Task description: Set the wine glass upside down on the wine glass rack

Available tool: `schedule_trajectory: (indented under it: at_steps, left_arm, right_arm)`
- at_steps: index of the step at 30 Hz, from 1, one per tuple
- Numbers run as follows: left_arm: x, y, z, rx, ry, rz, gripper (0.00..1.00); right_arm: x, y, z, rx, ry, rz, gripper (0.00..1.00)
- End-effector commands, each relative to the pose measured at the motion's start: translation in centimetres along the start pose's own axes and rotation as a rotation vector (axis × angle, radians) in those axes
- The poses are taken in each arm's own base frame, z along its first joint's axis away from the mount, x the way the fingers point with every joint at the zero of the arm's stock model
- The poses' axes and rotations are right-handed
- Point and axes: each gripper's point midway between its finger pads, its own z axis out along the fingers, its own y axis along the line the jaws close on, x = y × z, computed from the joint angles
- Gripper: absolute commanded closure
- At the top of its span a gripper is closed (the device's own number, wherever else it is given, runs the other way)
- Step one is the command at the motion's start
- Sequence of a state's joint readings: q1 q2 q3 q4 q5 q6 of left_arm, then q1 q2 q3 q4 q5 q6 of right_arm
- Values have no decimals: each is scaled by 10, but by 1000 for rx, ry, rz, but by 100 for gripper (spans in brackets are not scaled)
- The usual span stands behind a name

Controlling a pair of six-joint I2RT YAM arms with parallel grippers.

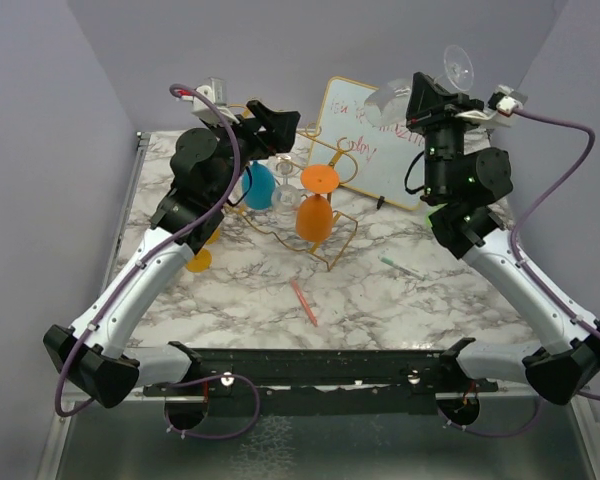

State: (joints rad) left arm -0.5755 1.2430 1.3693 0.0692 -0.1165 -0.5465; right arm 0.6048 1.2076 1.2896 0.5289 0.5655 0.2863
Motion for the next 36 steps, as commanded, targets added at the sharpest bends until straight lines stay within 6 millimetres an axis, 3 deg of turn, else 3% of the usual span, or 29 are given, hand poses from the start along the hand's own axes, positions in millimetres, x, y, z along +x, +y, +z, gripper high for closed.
schedule_trajectory:
  at_steps: [1, 6, 10, 13, 16, 25, 36]
  left_arm:
    - [-1, 13, -17, -9, 86, 14, 5]
    - [-1, 15, -32, 2, 131, 80, 2]
    - [3, 17, -43, 11, 168, 139, 1]
    - [4, 13, -48, 39, 182, 175, 1]
    - [-1, 10, -52, 51, 189, 212, 1]
    - [0, 2, -49, 100, 203, 243, 1]
    - [-3, -9, -44, 152, 193, 233, 1]
  right_arm:
    - [-5, -2, 21, -88, -7, -284, 99]
    - [35, -12, 31, -199, 123, -446, 99]
    - [87, -15, 30, -362, 307, -593, 100]
    - [114, -23, 25, -442, 389, -609, 99]
    - [129, -35, 22, -509, 467, -576, 100]
    - [179, -39, -14, -827, 635, -584, 100]
    - [209, -39, -37, -1054, 688, -506, 99]
